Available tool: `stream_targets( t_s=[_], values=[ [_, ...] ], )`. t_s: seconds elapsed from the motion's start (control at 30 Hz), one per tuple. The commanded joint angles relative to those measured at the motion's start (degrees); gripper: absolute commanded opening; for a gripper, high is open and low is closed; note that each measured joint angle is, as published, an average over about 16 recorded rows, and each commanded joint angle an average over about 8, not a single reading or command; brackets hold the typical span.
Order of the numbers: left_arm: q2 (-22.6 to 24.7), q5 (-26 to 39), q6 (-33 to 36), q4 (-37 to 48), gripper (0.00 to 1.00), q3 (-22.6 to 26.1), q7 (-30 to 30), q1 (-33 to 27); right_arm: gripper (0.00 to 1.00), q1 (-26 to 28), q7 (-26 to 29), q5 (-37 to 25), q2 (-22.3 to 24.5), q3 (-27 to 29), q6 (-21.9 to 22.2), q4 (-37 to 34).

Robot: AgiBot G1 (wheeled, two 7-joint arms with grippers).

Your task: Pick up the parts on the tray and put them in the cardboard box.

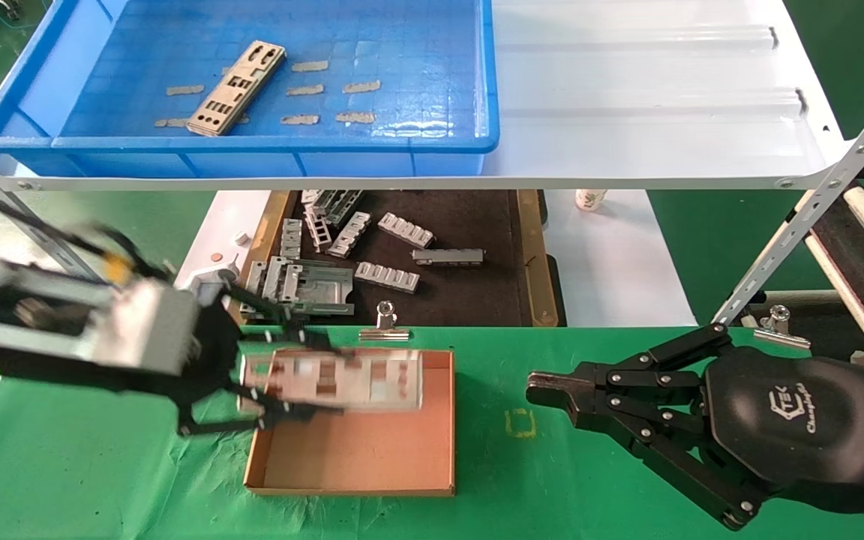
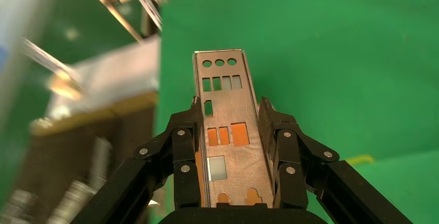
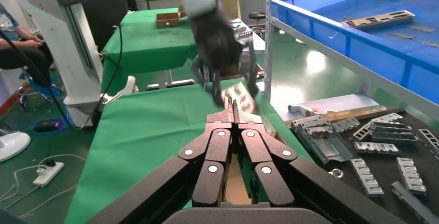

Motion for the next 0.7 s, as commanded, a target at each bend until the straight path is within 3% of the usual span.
stream_targets(
  t_s=[0.03,0.3,0.7],
  values=[
    [0.2,0.9,-0.8,-0.3,0.0,2.1,0.6,1.3,0.0,0.0,0.0,0.0,0.0,0.0,0.0,0.0],
    [5.7,6.3,-5.6,6.2,0.0,5.5,5.2,5.7,0.0,0.0,0.0,0.0,0.0,0.0,0.0,0.0],
    [12.6,8.2,-11.4,17.1,0.0,6.2,11.4,7.6,0.0,0.0,0.0,0.0,0.0,0.0,0.0,0.0]
  ],
)
